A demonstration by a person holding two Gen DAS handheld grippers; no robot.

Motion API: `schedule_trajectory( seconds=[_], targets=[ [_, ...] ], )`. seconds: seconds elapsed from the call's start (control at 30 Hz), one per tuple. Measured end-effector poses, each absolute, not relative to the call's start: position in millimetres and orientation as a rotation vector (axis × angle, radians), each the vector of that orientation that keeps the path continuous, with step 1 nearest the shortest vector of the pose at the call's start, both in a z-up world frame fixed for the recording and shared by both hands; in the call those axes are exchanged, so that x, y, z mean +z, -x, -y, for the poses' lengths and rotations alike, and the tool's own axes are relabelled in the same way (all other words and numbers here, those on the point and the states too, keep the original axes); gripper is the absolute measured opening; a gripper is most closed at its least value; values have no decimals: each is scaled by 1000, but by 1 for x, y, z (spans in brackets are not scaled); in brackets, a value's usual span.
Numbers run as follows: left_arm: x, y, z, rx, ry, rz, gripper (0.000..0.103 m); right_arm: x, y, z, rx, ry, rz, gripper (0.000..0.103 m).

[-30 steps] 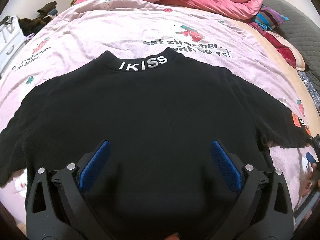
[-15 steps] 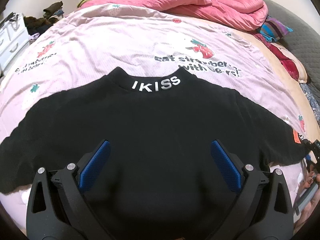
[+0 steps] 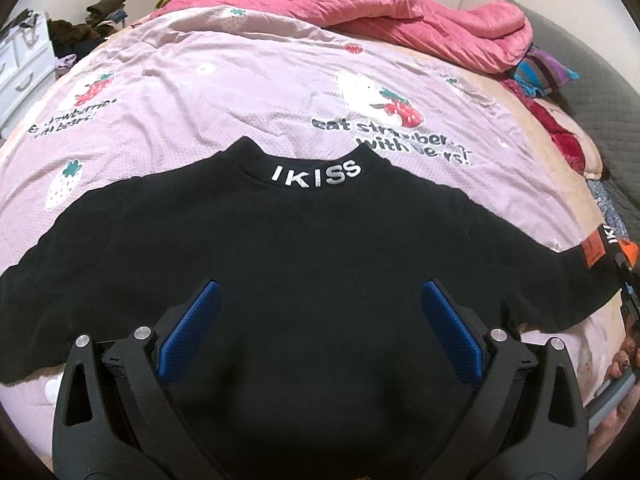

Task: Fold small clothes
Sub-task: 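Lift the sleeve with the right gripper and carry it toward the left gripper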

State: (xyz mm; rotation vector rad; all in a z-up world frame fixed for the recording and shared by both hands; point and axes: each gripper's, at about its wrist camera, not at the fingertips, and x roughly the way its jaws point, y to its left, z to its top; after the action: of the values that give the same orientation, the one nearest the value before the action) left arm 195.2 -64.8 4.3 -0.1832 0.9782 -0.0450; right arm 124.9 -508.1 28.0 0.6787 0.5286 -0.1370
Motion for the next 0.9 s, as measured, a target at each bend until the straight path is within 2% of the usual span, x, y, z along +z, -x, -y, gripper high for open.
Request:
schedule_trajectory(
  seconds=[0.4, 0.9],
  targets=[
    [21, -185, 26, -9, 236, -927, 94, 70, -139, 423, 53, -537, -528, 12],
    [22, -173, -25, -31, 388, -920, 94, 78, -151, 332, 207, -448, -576, 13]
  ],
)
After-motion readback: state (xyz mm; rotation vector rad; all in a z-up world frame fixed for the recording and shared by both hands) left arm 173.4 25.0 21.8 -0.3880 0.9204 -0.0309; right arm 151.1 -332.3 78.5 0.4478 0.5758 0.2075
